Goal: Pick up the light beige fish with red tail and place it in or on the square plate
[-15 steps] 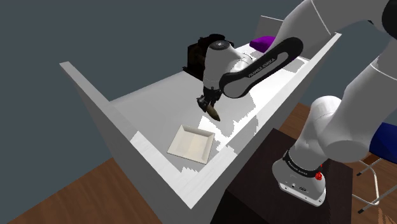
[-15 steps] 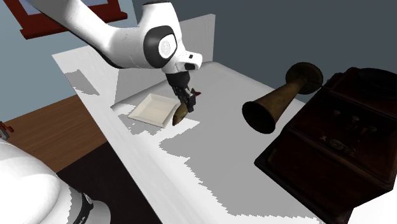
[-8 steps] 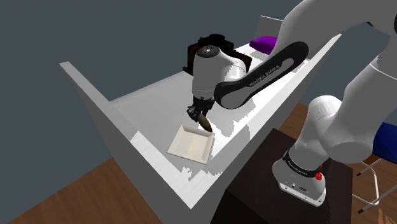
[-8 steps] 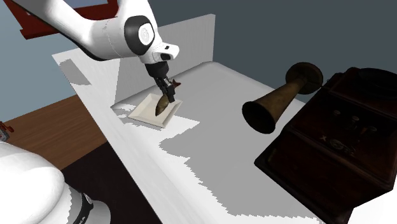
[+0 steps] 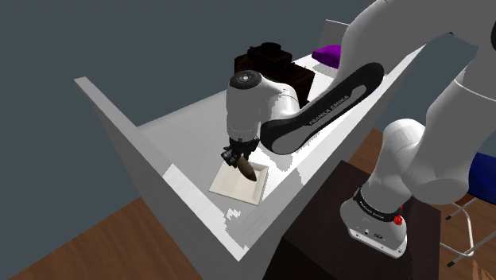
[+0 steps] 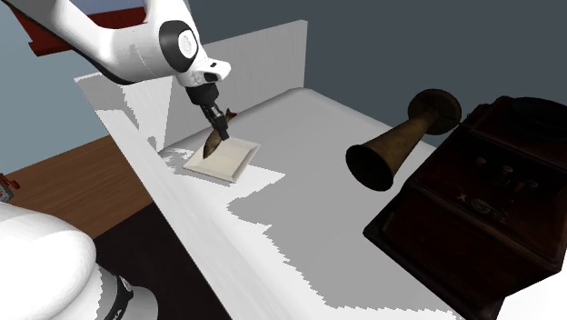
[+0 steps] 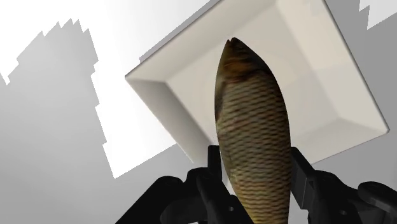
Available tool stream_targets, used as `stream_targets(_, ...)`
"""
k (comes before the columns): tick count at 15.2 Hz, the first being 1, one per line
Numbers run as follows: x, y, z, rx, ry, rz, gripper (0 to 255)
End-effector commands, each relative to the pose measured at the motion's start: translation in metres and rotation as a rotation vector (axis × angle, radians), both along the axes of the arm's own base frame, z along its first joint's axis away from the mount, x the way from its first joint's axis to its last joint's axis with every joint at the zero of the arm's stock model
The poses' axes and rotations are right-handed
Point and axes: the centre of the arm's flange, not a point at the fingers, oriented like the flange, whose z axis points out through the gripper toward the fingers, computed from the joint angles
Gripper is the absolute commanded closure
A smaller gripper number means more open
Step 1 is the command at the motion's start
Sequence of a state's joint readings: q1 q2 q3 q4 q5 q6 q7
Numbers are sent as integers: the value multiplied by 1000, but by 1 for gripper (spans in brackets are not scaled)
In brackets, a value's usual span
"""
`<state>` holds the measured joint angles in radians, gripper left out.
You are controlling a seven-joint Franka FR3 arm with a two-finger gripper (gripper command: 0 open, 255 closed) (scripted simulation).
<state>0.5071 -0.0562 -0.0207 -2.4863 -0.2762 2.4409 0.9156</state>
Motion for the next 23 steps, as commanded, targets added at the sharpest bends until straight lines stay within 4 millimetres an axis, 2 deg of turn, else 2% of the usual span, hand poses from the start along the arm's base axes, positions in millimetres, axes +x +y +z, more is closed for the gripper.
stream_targets(1, 0, 2, -10, 0, 0, -1, 255)
stream_targets(12, 0, 2, -69, 0, 0, -1, 255)
stream_targets(20, 0, 2, -69, 0, 0, -1, 255)
stream_targets(21, 0, 2, -69, 0, 0, -1, 0)
stream_targets(23, 0, 2, -69, 0, 0, -1, 0)
